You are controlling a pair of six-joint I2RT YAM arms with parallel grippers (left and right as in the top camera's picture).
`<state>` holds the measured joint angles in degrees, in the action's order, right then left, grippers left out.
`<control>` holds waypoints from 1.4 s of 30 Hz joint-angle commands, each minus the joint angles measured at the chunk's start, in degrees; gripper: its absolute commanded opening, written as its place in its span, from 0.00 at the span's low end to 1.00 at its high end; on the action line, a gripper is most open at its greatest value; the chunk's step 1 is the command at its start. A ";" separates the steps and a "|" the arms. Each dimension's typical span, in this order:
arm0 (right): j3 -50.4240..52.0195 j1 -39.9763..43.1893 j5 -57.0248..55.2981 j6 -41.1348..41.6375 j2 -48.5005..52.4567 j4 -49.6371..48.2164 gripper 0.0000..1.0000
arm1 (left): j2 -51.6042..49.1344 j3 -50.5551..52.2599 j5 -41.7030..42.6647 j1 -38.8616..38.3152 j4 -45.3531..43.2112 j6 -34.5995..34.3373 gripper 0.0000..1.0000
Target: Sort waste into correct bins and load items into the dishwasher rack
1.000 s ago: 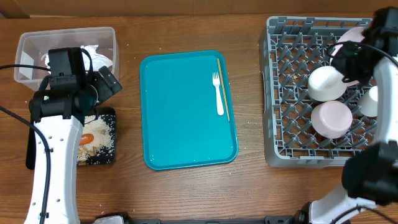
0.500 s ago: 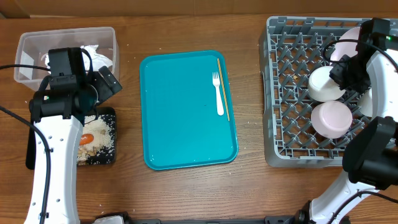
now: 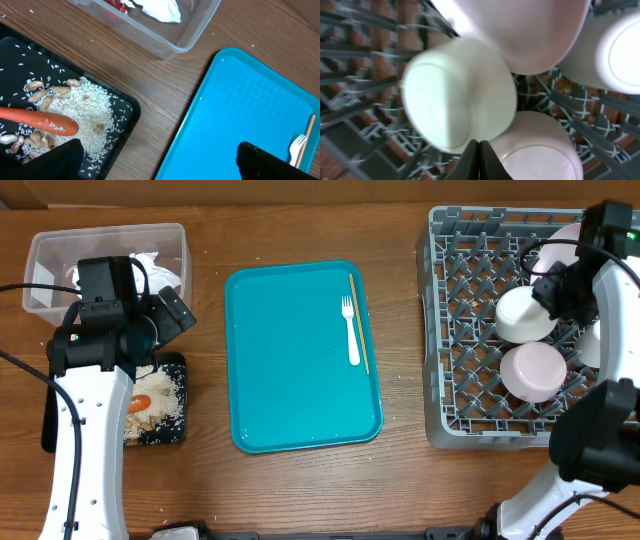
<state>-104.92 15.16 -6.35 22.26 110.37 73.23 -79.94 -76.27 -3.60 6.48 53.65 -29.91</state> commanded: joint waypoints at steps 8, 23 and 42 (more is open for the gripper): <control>-1.22 -1.57 -1.97 0.09 6.01 -1.27 0.04 | -0.11 -0.39 0.24 0.15 -0.02 -0.55 1.00; -1.33 0.24 -11.61 0.52 6.08 3.06 0.05 | -0.11 -0.39 0.24 0.15 -0.02 -0.55 1.00; -3.65 -3.41 -6.01 0.07 4.94 -1.62 0.14 | -0.20 -0.39 0.24 0.15 -0.02 -0.55 1.00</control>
<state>-110.91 11.42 -12.43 22.24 116.53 73.12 -79.94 -76.27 -3.60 6.48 53.63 -29.91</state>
